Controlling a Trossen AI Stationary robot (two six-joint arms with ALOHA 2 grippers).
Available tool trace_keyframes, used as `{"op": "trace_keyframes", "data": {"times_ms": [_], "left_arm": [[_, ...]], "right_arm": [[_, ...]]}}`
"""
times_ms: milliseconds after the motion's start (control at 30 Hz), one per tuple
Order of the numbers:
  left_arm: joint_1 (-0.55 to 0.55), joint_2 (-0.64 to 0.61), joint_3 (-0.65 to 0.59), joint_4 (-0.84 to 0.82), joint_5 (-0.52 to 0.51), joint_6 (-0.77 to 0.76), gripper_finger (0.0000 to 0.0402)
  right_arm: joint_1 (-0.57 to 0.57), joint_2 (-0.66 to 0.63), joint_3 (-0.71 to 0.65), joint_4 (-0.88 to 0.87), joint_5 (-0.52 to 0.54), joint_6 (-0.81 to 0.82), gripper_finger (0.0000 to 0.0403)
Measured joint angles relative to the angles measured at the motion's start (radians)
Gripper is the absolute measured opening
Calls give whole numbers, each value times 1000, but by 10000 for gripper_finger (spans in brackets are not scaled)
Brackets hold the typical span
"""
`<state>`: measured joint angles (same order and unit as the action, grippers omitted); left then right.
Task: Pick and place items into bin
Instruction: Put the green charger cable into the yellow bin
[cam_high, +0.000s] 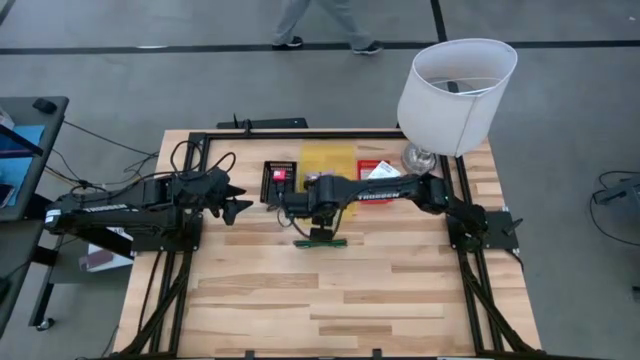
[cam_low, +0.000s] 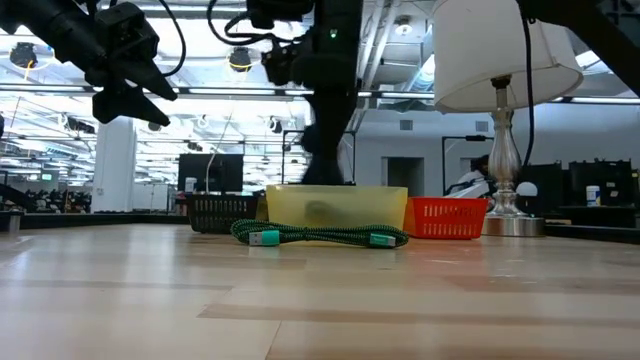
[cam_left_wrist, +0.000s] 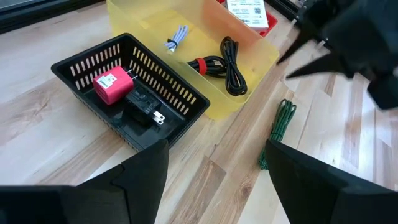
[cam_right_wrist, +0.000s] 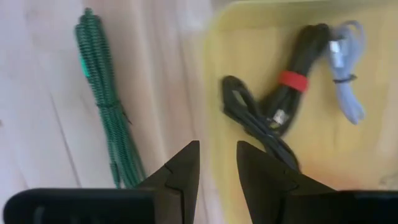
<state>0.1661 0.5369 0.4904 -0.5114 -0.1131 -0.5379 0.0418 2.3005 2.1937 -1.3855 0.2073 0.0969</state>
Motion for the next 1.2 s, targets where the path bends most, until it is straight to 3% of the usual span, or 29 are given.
{"op": "trace_keyframes", "data": {"times_ms": [333, 667, 1200], "left_arm": [[0, 0, 0, 0, 0, 0, 258], [0, 0, 0, 0, 0, -2, 258], [0, 0, 0, 0, 0, -5, 258]], "right_arm": [[32, 0, -83, 188, 1, 10, 102], [74, 12, -86, 254, -28, 42, 107], [141, 12, -87, 347, -27, 45, 205]]}}
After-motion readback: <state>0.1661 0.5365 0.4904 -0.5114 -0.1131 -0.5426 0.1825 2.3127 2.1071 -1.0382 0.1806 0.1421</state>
